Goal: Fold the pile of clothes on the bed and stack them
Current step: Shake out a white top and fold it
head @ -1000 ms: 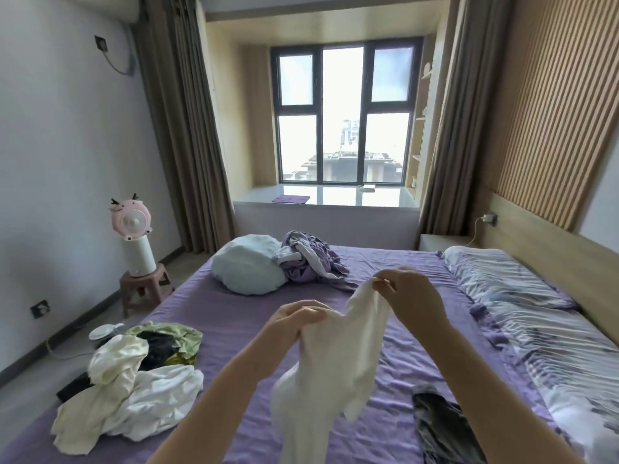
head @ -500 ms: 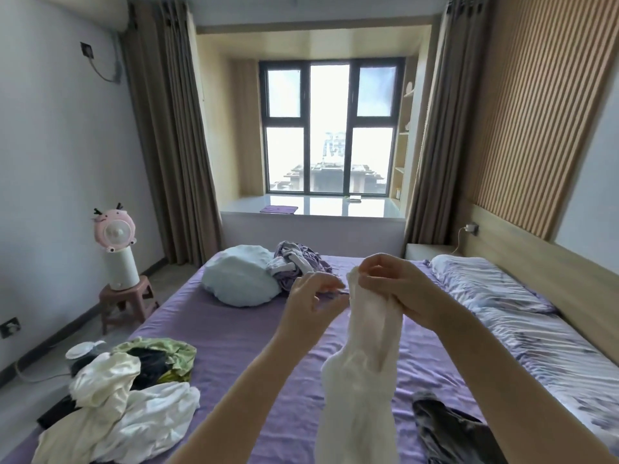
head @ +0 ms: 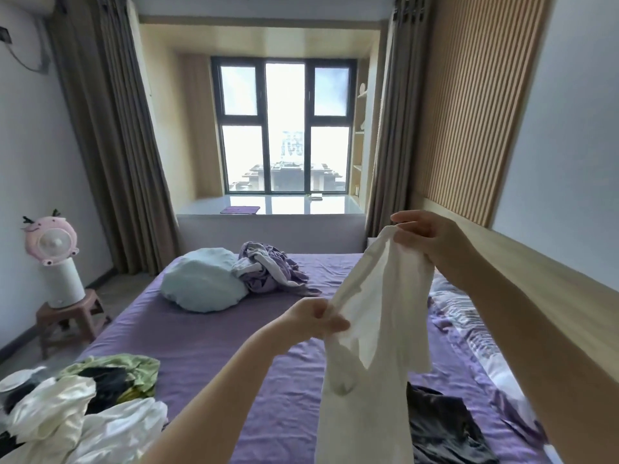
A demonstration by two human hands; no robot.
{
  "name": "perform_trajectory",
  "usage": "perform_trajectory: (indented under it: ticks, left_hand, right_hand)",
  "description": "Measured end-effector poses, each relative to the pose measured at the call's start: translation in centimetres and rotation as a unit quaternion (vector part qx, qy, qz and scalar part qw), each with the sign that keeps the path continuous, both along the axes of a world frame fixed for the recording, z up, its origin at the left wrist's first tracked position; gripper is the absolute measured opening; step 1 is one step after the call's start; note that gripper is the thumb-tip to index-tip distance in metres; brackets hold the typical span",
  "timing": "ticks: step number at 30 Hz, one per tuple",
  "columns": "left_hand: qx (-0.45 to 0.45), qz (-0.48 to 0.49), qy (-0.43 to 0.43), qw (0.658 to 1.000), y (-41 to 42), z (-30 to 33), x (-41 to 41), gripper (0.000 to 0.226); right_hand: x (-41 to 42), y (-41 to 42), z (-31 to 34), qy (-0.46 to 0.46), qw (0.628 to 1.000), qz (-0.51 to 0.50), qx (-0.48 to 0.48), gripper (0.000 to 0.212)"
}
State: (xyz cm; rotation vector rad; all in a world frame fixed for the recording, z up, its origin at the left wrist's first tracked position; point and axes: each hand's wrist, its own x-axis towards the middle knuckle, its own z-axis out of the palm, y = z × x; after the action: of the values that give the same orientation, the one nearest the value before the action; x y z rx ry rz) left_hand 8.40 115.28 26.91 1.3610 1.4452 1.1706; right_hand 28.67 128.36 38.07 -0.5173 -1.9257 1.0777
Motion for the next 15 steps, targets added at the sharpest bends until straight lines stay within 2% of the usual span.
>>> perform_trajectory:
  ticks: [3,5,6,7,9,11,12,15]
  left_hand:
    - [-0.057,-0.004,-0.001,0.998,-0.8,-1.4,-0.2,0.017]
    - [-0.055,0.059,0.031,0.996,-0.9,-2.2,-0.5,0.026]
    - [-0.043,0.121,0.056,0.99,-0.9,-2.4,-0.7,0.03]
    - [-0.029,0.192,0.096,0.976,-0.9,-2.5,-1.0,0.033]
    - [-0.023,0.31,0.219,0.925,-0.9,-2.3,-1.6,0.036]
    - [-0.034,0.354,0.327,0.876,-1.0,-1.8,-2.1,0.042]
    - [-0.032,0.337,0.338,0.878,-1.0,-1.6,-2.3,0.042]
    - [-0.02,0.156,0.231,0.96,-1.1,-0.8,-2.5,0.031]
  right_hand:
    - [1.0,0.8,-0.2,-0.054,0.991,-0.089,0.079,0.022]
    - [1.6,1.3,-0.8,-0.131,0.968,-0.138,0.161,0.025]
    - [1.9,1.6,-1.2,-0.172,0.951,-0.155,0.207,0.027]
    - [2.3,1.9,-1.7,-0.206,0.932,-0.164,0.248,0.029]
    - [2.9,2.5,-3.0,-0.259,0.902,-0.168,0.301,0.03]
    - [3.5,2.8,-4.2,-0.279,0.889,-0.181,0.315,0.027]
    - [3.7,3.0,-4.7,-0.271,0.892,-0.193,0.306,0.025]
    - [4.4,3.4,-5.5,-0.245,0.914,-0.23,0.228,0.025]
